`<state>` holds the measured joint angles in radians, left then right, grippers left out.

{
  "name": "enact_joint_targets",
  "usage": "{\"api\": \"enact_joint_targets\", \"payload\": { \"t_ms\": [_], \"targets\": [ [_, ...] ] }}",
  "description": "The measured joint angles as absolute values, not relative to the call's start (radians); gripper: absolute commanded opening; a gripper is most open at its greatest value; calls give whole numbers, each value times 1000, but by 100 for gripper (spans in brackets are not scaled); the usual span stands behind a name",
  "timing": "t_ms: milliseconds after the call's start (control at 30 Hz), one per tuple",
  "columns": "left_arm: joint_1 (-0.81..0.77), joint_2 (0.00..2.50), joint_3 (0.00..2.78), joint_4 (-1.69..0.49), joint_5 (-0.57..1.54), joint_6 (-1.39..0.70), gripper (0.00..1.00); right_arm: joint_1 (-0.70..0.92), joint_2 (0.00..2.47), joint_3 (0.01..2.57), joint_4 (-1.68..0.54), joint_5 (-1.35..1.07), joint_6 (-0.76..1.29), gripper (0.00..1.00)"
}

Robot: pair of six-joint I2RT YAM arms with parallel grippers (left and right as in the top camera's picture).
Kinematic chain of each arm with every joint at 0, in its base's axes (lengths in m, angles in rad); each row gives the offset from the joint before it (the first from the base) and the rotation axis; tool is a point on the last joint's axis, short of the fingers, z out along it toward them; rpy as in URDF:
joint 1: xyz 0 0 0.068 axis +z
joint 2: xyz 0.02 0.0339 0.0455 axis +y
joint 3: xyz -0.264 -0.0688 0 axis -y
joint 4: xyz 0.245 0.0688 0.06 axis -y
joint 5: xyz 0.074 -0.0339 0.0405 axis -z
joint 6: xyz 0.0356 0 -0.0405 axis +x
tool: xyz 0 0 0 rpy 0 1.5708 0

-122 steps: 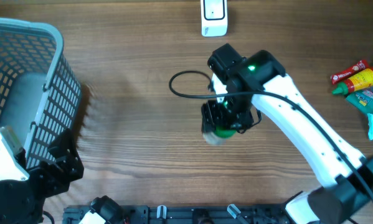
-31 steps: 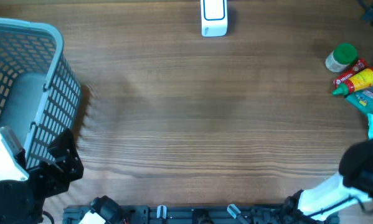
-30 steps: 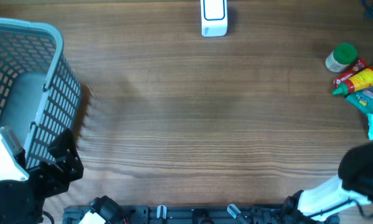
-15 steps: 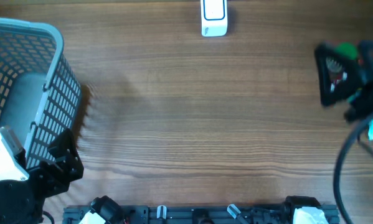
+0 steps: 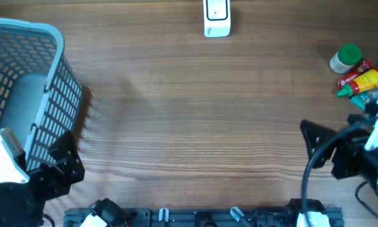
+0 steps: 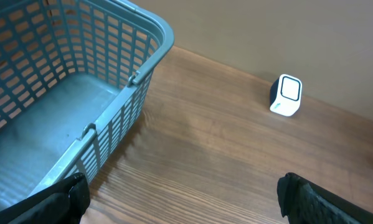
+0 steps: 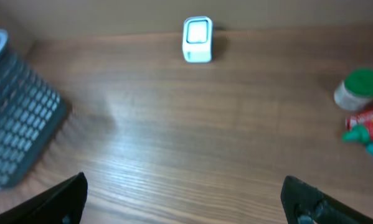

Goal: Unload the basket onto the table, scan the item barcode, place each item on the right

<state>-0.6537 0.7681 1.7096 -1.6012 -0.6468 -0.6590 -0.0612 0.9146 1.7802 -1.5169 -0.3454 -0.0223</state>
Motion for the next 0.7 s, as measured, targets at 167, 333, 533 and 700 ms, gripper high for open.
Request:
{"api": "enact_joint_targets", "payload": {
  "t_ms": [167, 333, 533, 700],
  "targets": [
    [-654, 768, 1710, -1600, -647, -659, 100, -60, 692, 1430, -1221, -466, -174, 99],
    [-654, 768, 1710, -1600, -647, -659, 100, -52, 389, 876, -703, -562, -190, 100],
    [-654, 768, 1710, -1600, -647, -659, 100, -21, 96, 422, -176, -602, -103, 100],
    [-654, 768, 1710, -1601, -646, -659, 100, 13, 19, 112, 175, -577, 19, 100]
  ]
}}
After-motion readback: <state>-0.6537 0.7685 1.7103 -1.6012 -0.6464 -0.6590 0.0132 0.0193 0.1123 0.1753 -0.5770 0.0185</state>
